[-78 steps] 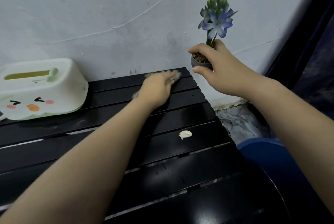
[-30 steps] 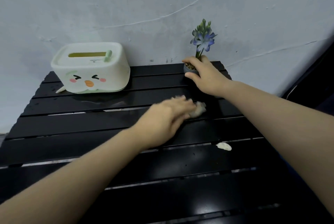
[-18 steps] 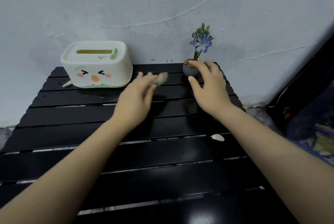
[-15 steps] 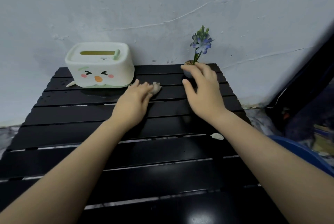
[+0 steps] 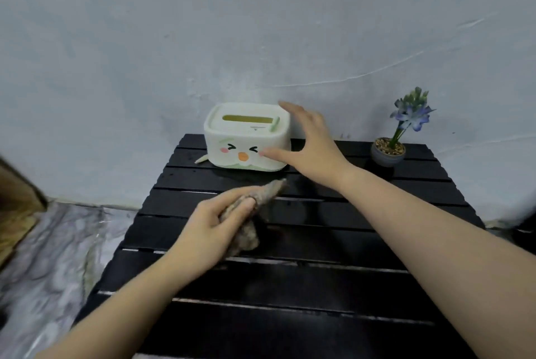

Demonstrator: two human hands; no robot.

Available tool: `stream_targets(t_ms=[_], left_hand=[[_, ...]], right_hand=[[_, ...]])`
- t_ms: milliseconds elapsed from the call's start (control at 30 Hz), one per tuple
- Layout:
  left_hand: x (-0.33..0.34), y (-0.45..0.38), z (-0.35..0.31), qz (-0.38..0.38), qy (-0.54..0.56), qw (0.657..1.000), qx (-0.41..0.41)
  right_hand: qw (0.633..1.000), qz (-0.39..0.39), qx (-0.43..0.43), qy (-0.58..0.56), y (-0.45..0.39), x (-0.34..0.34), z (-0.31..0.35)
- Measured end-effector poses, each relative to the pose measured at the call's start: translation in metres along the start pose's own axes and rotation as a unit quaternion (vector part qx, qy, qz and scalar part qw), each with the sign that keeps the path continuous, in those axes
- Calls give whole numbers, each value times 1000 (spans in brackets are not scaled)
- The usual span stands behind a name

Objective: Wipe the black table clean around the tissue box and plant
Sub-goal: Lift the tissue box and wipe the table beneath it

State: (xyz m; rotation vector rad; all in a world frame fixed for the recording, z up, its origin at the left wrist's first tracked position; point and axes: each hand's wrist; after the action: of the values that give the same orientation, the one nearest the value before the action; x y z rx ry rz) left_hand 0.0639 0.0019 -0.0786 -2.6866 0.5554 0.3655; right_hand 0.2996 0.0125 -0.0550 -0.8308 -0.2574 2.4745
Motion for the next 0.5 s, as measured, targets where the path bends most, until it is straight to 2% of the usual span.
stream_targets(t_ms=[133,200,267,333,400,500], left_hand=[[-56,-51,37,-226,-45,973,-28],[-76,-79,60,-289,-73,954,-39],[-88,-105,82,-288,-97,950,-64],[-89,-126,102,-243,-150,956,-66],[-82,-140,117,-189,-228,954,-37],[-65,-153,128,-131,-353,927,8]], right_hand=[[999,6,17,-41,-18,31,-10],[999,-8,10,-47,-21,44,-20],[997,-43,-6,-58,-23,55,-29],[994,-76,-18,-73,-24,63,-35],[992,-94,-30,-79,-25,67,-38],[990,-113,-38,-79,-25,67,-42]])
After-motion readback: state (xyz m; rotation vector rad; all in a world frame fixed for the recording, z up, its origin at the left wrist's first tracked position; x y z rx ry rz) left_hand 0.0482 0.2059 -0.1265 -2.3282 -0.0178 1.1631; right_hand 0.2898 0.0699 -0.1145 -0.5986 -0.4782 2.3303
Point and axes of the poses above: each hand's wrist, its own y-axis away from the middle knuckle, its own x-axis out of the palm, z = x × y, and after that the axes turned 14 degrees about -z, right-handed
